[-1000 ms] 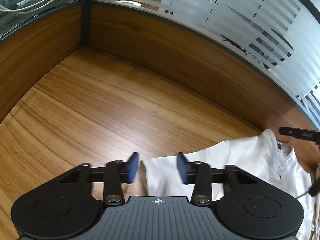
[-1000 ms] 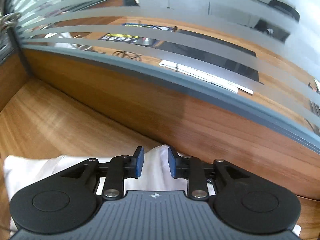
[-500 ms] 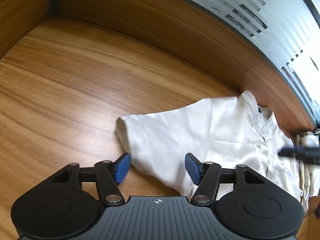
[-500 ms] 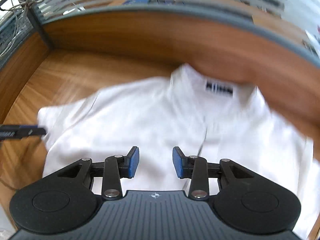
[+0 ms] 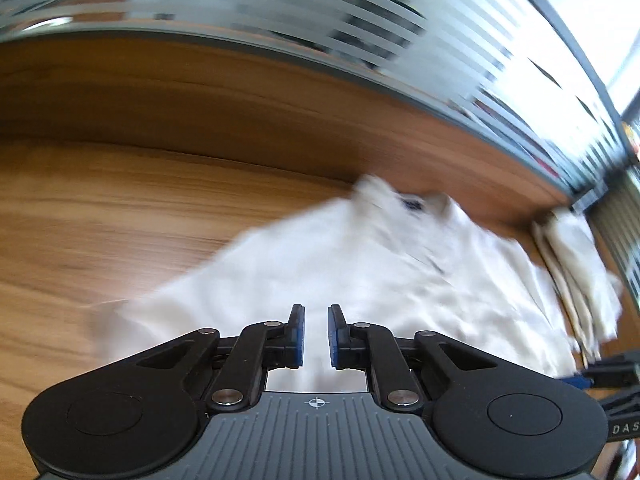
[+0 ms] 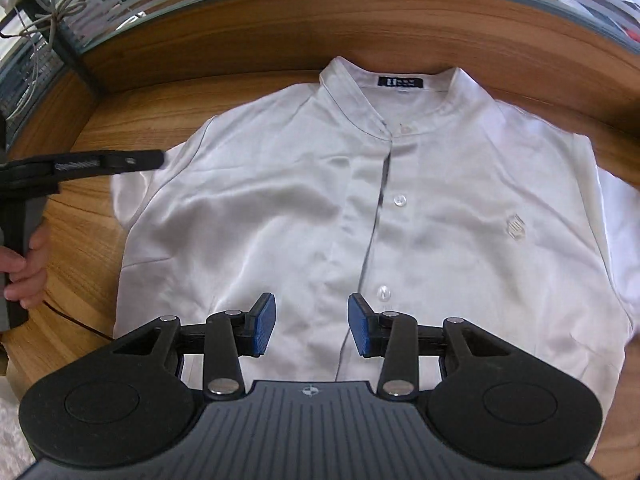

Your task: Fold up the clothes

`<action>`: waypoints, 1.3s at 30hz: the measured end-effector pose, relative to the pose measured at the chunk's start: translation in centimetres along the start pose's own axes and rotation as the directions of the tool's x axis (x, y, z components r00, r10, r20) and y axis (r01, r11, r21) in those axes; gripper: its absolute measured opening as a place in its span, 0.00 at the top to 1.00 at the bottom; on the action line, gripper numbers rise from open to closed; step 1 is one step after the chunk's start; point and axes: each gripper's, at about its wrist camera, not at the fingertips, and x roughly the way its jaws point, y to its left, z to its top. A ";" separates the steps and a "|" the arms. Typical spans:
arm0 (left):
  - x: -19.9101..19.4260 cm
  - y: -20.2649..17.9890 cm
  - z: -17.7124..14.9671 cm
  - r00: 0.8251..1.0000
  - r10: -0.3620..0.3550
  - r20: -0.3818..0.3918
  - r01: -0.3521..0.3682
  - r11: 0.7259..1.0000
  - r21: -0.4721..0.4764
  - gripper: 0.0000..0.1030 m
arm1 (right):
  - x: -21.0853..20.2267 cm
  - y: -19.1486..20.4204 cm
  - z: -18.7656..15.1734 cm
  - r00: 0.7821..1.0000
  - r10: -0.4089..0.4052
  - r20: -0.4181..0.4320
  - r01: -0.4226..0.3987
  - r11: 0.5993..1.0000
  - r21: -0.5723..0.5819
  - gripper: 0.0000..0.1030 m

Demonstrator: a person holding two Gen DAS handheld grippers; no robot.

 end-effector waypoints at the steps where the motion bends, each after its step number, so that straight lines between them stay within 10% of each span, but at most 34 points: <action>1: 0.7 -1.1 -0.1 1.000 -0.008 -0.017 0.008 1.000 0.020 0.86 | -0.3 0.0 -0.2 1.000 -0.001 0.005 0.001 1.000 0.003 0.56; 8: 1.2 -4.2 -2.8 0.991 0.008 -0.135 0.003 0.997 0.079 0.72 | -1.7 0.1 -0.2 1.000 0.006 0.026 -0.006 1.000 -0.012 0.56; 18: -3.6 -0.6 -4.9 0.958 0.211 -0.196 -0.207 0.978 0.040 0.50 | -0.9 4.2 2.1 0.998 0.044 0.045 -0.038 0.989 -0.142 0.53; 28: -10.4 2.9 -6.7 0.916 0.363 -0.172 -0.374 0.927 -0.035 0.01 | -0.2 12.7 3.8 0.990 0.137 0.031 -0.121 0.943 -0.311 0.53; 39: -15.0 9.4 -7.7 0.861 0.440 -0.254 -0.423 0.898 0.121 0.00 | 6.7 22.6 5.1 0.996 0.083 0.029 -0.065 0.917 -0.392 0.43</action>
